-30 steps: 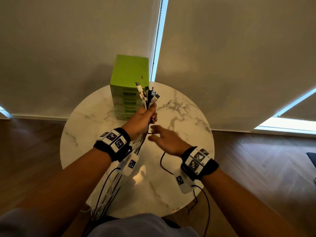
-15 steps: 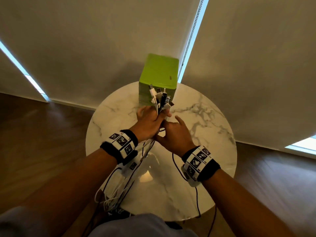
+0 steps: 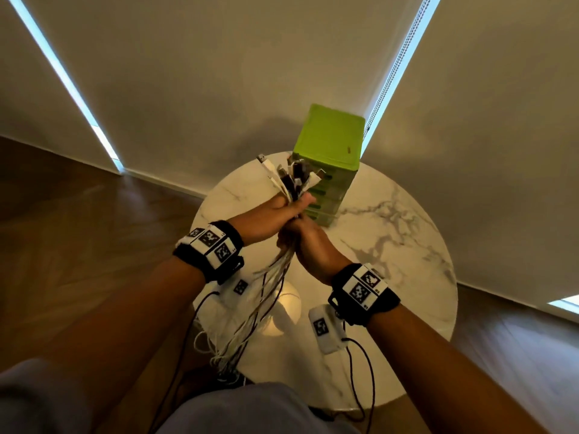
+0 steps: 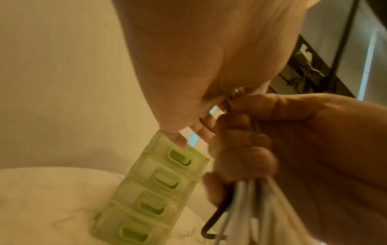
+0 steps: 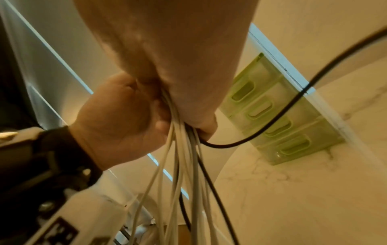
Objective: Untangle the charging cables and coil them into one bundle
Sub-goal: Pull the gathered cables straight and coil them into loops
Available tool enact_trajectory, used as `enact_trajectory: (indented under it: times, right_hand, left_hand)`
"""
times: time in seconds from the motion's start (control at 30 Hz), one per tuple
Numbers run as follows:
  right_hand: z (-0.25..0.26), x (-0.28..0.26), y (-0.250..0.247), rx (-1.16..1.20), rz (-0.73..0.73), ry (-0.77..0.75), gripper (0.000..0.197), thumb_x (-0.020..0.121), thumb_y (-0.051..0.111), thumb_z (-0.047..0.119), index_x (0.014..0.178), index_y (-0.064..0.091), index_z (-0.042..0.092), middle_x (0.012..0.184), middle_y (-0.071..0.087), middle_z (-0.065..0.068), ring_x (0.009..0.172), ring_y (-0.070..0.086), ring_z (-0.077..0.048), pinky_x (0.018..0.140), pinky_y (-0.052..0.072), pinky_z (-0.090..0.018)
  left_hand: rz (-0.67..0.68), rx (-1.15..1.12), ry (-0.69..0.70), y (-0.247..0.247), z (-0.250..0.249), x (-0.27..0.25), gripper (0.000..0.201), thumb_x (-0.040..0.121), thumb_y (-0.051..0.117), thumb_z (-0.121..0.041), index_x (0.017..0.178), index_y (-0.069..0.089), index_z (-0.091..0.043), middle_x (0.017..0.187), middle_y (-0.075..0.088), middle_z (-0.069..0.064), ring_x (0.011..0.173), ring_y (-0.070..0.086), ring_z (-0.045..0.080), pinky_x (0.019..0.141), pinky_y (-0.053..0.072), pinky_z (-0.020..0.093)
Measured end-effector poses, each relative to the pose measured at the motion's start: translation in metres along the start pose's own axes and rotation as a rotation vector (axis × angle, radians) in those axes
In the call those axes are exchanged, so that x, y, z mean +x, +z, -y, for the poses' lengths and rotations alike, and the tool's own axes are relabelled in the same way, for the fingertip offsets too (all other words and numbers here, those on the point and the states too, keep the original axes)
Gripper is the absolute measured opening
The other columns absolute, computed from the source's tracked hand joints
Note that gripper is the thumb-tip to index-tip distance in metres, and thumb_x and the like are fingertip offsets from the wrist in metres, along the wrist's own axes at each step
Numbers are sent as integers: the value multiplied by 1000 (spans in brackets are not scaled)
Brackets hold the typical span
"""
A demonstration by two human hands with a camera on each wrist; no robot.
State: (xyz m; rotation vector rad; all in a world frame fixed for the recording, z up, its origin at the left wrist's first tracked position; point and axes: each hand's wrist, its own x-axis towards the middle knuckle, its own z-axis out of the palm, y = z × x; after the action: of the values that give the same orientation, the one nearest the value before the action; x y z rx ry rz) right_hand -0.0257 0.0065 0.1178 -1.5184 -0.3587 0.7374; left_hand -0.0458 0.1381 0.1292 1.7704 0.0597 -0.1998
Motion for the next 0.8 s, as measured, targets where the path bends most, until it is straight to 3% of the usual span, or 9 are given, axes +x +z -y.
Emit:
enact_trajectory:
  times: [0.13,0.17,0.2,0.33,0.47,0.53,0.6,0.7,0.8]
  right_hand:
    - [8,-8,7,269,73,87,11,92,40,11,89,50,6,70,44,-7,61,45,-14,59,41,-28]
    - [11,-11,8,287,110,114,13,92,39,12,84,48,7,69,42,-7,59,43,-14,55,38,-26]
    - [13,-12,9,313,135,150,16,92,37,11,77,44,10,65,37,-5,55,39,-12,51,34,-24]
    - [26,-14,12,314,156,245,23,93,34,9,71,37,15,60,31,2,49,31,-9,47,31,-20]
    - [39,0,27,198,83,97,24,92,32,11,71,44,10,67,48,-19,70,59,-26,71,53,-29]
    - [47,6,46,249,94,53,36,94,31,13,66,54,10,73,58,-20,90,65,-32,89,51,-38]
    - [52,10,66,253,132,51,43,96,31,16,62,56,13,74,56,-18,92,66,-30,80,53,-35]
    - [58,17,88,292,184,83,31,96,33,16,65,39,14,60,36,-7,60,54,-24,73,47,-37]
    - [65,29,103,300,214,83,29,94,34,15,65,34,19,58,22,1,50,28,-18,70,47,-36]
  left_hand:
    - [204,-287,-1,-6,29,-25,75,81,73,-55,143,42,-27,140,57,-2,129,53,24,105,45,46]
    - [259,-299,-37,-2,36,-30,81,72,83,-48,136,45,-16,128,64,-2,119,63,17,97,55,34]
    - [313,-283,-64,3,39,-34,73,66,89,-37,122,51,-8,110,68,0,108,66,13,90,47,17]
    - [377,-28,-65,4,41,-38,29,82,79,-19,104,69,-3,102,75,5,101,70,15,95,52,30]
    - [-203,680,19,-21,52,-38,21,87,67,-41,98,64,-23,92,73,5,88,69,29,77,54,37]
    - [-471,569,64,-20,63,-43,30,87,64,-38,111,65,-21,100,73,8,93,68,30,79,55,40]
    - [-565,177,75,-20,71,-50,27,90,67,-25,114,67,-13,101,72,6,95,68,23,85,55,38]
    - [-191,-311,-5,-30,74,-68,18,94,64,-1,111,63,4,96,71,14,91,70,22,85,55,30]
    - [234,-199,-212,-62,94,-95,13,97,63,-10,102,63,2,93,73,18,91,72,25,90,55,29]
